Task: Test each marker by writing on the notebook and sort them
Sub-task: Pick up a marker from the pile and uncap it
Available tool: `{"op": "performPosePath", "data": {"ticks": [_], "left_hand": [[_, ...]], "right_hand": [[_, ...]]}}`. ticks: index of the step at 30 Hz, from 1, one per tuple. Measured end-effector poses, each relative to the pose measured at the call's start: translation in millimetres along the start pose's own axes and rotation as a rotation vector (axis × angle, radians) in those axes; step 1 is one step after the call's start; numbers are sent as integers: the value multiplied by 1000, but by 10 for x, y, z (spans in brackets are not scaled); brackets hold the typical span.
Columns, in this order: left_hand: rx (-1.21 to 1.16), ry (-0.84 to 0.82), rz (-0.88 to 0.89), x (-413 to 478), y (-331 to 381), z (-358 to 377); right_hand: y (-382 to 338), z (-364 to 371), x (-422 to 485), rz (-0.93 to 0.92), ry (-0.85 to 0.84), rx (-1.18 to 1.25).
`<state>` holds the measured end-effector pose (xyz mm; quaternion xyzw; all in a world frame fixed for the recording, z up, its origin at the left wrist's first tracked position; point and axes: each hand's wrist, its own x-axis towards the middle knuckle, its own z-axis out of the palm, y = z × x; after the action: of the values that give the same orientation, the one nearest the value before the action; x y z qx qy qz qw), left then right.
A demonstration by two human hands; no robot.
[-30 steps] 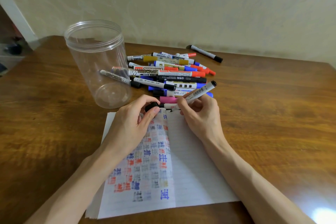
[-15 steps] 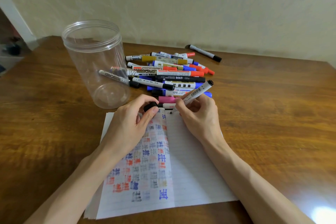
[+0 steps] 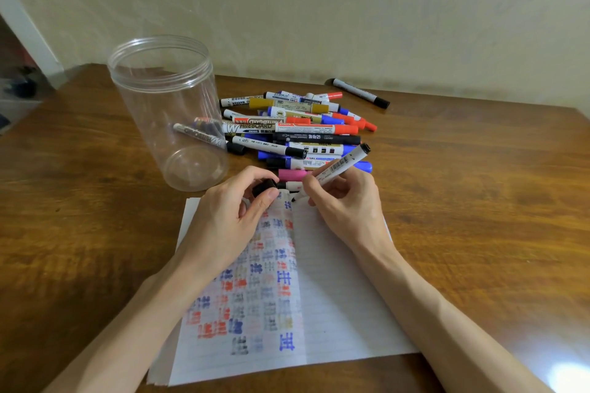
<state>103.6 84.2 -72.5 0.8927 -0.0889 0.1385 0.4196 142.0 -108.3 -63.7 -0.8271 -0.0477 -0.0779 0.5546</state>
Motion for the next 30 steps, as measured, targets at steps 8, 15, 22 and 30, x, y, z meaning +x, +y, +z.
{"op": "performPosePath", "data": {"ticks": [8,15,22,30], "left_hand": [[-9,11,8,3,3,2],[-3,11,12,10,-6,5],[-4,3,17,2,0,-5],[-9,8,16,8,8,0]], "right_hand": [[36,-1,16,20,72,-18],[-7,-8,-1,15,39,28],[-36,-10,-27,20,3,-23],[-7,-7,-2,40,45,-12]]}}
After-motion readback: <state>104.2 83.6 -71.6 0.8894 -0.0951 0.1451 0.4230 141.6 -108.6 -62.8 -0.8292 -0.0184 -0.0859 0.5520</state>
